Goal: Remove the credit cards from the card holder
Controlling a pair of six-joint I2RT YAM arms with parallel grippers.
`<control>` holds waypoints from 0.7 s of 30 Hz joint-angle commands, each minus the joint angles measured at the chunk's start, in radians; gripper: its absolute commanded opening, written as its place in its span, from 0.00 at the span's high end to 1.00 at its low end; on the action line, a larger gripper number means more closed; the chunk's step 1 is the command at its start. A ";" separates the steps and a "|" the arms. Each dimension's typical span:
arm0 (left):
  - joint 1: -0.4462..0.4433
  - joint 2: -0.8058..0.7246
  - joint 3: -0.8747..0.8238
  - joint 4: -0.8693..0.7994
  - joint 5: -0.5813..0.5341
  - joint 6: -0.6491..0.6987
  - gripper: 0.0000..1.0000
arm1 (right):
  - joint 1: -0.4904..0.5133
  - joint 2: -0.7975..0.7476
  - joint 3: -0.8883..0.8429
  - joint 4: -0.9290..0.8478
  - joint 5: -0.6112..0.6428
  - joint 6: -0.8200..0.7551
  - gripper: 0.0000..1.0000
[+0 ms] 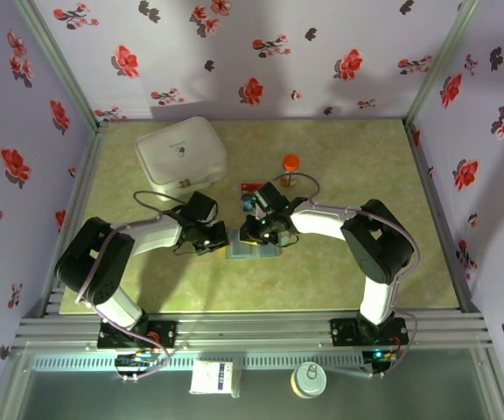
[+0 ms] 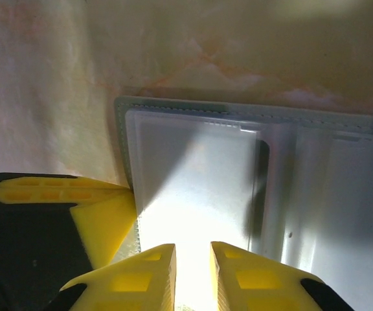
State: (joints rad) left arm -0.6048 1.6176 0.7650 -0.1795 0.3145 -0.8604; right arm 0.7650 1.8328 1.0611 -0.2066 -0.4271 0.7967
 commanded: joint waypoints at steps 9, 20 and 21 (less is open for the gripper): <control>-0.006 0.030 0.006 -0.035 -0.008 0.022 0.98 | 0.006 0.005 0.022 -0.095 0.048 -0.034 0.76; -0.006 0.036 0.006 -0.038 -0.010 0.027 0.99 | -0.001 -0.012 0.018 -0.128 0.088 -0.053 0.76; -0.006 0.036 0.005 -0.036 -0.010 0.026 0.99 | -0.003 -0.012 0.016 -0.128 0.087 -0.054 0.76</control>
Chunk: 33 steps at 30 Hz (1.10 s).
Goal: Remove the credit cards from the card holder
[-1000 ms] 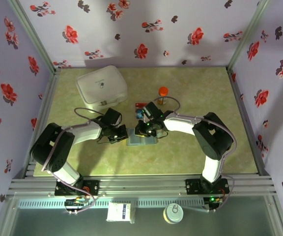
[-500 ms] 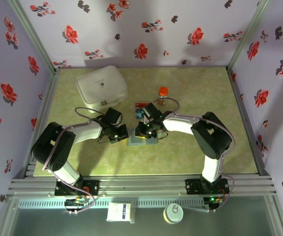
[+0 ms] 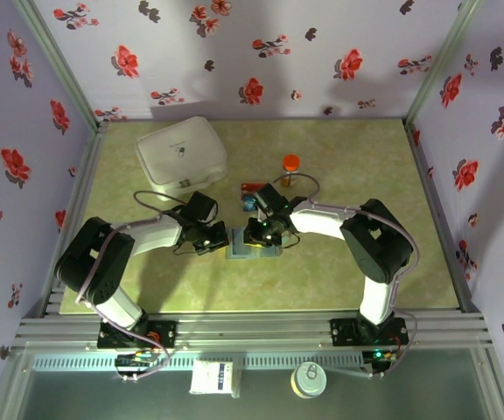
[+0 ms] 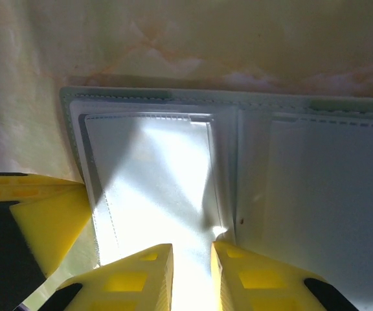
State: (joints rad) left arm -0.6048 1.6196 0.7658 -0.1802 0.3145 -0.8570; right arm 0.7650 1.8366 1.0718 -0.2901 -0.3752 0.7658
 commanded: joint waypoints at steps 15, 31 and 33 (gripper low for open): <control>-0.005 -0.009 0.027 -0.045 -0.026 0.015 0.99 | -0.050 -0.015 -0.063 0.033 -0.023 -0.023 0.79; -0.033 -0.047 0.100 -0.010 0.033 -0.054 0.83 | -0.096 -0.002 -0.154 0.158 -0.103 -0.010 0.82; -0.038 -0.024 0.098 0.015 0.048 -0.064 0.80 | -0.100 0.004 -0.157 0.167 -0.110 -0.007 0.83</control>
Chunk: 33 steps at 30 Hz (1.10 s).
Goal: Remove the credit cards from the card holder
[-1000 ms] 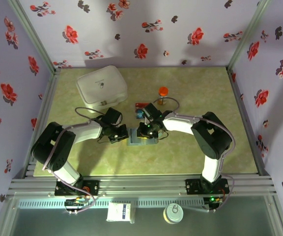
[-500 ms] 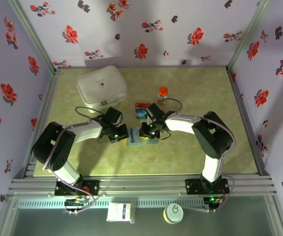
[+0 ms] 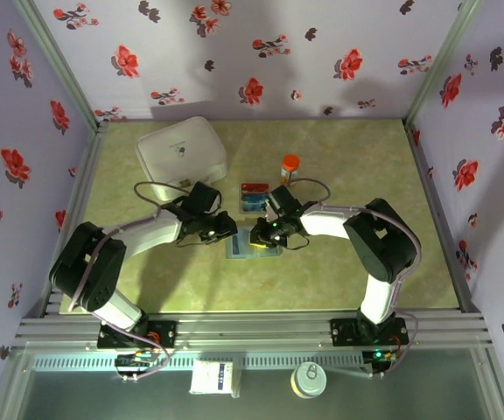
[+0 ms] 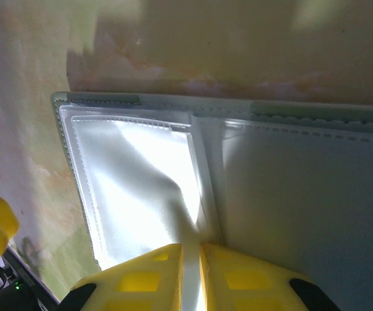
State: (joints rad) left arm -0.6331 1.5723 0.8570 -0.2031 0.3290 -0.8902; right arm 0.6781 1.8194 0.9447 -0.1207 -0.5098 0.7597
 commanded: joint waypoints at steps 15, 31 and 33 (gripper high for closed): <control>-0.029 0.125 0.014 0.100 0.059 -0.050 0.70 | -0.027 0.018 -0.058 0.011 0.016 -0.002 0.83; -0.041 0.124 0.053 0.091 0.066 -0.060 0.88 | -0.031 -0.072 -0.064 0.012 0.025 0.005 0.80; -0.048 0.122 0.068 0.080 0.066 -0.059 0.87 | -0.034 -0.106 -0.061 -0.004 0.041 -0.001 0.79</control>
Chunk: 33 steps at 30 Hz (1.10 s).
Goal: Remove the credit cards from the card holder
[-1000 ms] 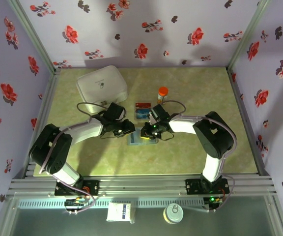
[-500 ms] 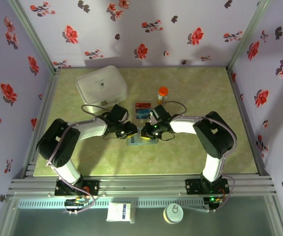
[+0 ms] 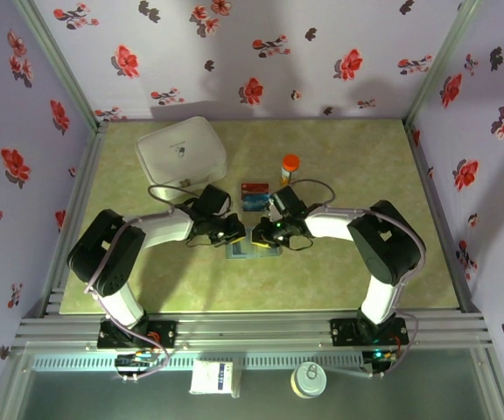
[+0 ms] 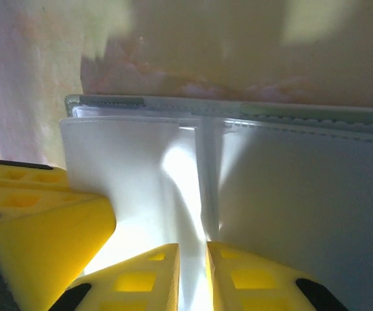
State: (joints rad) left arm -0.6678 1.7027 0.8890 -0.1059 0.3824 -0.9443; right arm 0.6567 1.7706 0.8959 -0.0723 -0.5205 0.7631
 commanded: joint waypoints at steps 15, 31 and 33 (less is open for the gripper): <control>-0.086 0.116 0.196 -0.092 0.042 0.019 0.86 | -0.085 -0.221 -0.088 -0.126 0.123 -0.033 0.77; -0.108 0.174 0.271 -0.112 0.054 0.034 0.71 | -0.092 -0.259 -0.114 -0.144 0.132 -0.030 0.76; -0.108 0.175 0.278 -0.113 0.054 0.038 0.70 | -0.092 -0.262 -0.111 -0.147 0.133 -0.030 0.76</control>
State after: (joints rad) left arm -0.7685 1.8664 1.1309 -0.2012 0.4198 -0.9325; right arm 0.5709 1.5314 0.7860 -0.1925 -0.4061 0.7414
